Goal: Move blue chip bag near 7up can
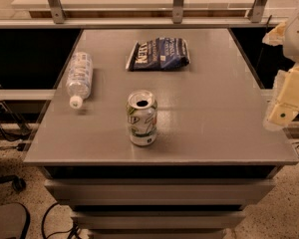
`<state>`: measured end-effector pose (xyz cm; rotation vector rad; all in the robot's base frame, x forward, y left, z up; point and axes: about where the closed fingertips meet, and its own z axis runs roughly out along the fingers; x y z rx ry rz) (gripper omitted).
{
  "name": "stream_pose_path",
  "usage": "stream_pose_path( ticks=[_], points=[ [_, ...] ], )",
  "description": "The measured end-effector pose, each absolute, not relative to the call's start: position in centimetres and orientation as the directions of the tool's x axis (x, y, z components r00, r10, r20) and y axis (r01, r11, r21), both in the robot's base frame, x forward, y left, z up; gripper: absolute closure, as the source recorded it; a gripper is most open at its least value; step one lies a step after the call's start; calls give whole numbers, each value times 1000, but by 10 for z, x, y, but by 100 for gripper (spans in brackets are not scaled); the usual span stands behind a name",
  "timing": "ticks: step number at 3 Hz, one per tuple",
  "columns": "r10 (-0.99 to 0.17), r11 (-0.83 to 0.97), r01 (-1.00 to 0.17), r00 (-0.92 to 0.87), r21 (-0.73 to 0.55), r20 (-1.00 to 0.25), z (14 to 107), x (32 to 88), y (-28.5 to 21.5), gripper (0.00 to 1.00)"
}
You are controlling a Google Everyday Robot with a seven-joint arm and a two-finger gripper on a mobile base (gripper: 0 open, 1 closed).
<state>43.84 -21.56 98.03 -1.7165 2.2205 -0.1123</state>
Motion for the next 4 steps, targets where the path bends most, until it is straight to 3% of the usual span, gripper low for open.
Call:
stream_pose_path(
  ticks=[2,4],
  points=[
    [-947,284,-922,-225,-262,-230,980,465,-205,0],
    [-967,159,-936,-84,-314,-241,985,541,-163,0]
  ],
)
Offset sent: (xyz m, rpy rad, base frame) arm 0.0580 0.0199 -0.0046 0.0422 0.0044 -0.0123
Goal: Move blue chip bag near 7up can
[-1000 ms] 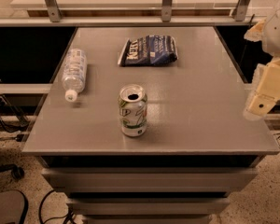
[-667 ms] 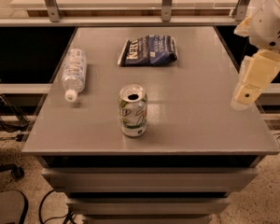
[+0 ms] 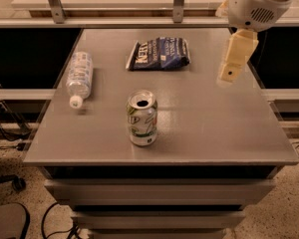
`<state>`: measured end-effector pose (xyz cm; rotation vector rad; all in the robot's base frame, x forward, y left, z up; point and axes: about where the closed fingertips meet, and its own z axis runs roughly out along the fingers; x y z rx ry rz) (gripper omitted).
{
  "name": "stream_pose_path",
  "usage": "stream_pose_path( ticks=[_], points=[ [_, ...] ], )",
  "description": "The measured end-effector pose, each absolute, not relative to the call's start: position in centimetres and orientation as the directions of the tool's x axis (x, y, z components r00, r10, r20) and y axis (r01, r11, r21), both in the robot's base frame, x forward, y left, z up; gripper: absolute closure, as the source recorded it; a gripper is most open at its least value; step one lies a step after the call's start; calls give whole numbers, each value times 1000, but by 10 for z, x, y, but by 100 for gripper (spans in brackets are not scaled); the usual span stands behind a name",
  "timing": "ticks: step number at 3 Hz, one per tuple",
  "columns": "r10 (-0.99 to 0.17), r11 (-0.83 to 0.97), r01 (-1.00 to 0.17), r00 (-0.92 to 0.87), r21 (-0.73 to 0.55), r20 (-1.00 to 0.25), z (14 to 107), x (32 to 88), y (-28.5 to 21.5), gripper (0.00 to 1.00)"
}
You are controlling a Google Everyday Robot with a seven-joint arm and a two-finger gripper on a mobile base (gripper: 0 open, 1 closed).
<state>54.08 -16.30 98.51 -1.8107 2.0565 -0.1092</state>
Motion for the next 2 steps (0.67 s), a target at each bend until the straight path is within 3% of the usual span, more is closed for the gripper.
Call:
stream_pose_path(
  ticks=[1,2],
  points=[
    [-965,27,-938,65,-345,-252,988,594,-134,0],
    [-966,14,-934,79,-356,-247,987,595,-129,0]
  ],
)
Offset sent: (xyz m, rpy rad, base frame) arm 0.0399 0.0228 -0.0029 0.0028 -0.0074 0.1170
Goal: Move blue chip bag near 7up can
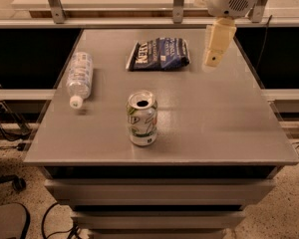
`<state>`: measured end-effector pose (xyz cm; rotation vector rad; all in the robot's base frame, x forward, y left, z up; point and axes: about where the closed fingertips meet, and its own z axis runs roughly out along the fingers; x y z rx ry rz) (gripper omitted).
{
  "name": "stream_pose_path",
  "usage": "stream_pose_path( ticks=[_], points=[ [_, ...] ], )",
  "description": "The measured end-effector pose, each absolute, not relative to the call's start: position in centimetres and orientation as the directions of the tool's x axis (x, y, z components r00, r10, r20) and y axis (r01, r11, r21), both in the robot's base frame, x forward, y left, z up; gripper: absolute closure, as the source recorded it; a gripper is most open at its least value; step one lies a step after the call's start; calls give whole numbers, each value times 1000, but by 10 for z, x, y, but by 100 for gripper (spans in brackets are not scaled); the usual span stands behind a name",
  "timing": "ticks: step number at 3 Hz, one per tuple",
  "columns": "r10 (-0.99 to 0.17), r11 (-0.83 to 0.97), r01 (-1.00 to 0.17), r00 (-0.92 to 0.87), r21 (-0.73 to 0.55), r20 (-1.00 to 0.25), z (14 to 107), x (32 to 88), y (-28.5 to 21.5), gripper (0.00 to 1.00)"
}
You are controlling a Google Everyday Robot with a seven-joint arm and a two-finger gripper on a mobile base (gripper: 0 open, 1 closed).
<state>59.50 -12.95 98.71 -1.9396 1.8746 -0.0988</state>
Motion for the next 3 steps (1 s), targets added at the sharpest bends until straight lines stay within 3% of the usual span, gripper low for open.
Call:
stream_pose_path(
  ticks=[3],
  points=[
    [-928,-147,-872,285,-467,-241,975,624,-45,0]
  ],
)
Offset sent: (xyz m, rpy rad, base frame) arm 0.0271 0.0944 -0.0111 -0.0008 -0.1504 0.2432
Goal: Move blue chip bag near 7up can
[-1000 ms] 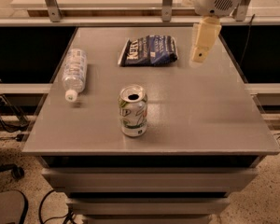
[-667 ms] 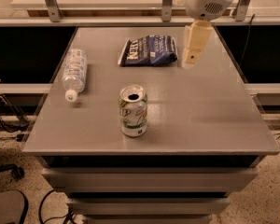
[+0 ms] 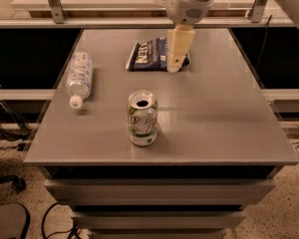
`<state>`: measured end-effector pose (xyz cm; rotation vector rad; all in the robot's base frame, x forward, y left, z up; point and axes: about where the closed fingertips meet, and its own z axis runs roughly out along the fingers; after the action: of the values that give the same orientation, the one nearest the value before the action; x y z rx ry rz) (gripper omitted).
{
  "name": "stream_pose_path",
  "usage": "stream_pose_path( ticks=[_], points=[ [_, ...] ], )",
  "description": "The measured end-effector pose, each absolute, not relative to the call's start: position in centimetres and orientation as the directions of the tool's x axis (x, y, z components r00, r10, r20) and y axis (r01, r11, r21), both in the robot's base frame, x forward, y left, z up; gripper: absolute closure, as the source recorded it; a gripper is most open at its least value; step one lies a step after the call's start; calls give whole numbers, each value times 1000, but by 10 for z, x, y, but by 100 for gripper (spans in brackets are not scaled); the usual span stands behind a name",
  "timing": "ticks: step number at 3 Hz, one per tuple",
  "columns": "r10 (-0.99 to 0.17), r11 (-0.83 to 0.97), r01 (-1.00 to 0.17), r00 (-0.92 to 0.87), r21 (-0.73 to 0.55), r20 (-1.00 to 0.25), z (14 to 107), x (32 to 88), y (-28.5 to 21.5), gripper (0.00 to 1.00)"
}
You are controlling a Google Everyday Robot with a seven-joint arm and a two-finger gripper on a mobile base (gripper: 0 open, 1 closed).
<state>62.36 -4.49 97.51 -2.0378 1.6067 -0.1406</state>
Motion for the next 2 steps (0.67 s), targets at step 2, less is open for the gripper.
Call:
stream_pose_path(
  ticks=[2],
  points=[
    [-919,-116,-873,276,-474,-282,958,660,-16,0]
  ],
)
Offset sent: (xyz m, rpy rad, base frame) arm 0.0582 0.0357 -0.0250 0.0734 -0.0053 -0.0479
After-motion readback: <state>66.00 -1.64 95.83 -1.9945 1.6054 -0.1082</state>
